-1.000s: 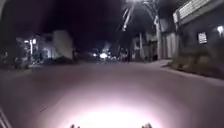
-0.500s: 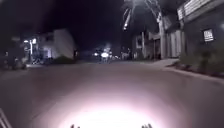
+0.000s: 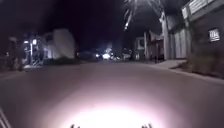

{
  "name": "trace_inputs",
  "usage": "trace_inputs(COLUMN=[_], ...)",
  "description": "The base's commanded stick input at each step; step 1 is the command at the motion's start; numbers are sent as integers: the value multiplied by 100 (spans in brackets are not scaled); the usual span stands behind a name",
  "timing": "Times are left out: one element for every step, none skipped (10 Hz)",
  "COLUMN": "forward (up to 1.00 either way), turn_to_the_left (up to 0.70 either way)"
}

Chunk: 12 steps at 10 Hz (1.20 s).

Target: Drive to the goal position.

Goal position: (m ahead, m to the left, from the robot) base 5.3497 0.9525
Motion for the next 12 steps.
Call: trace_inputs(forward=[85, 85, 85, 85, 85, 85, 85, 85, 85, 85, 85, 85], turn_to_the_left=[0, 0, -12, -28, -34, -33, -25, -3, 0, 0, 0, 0])
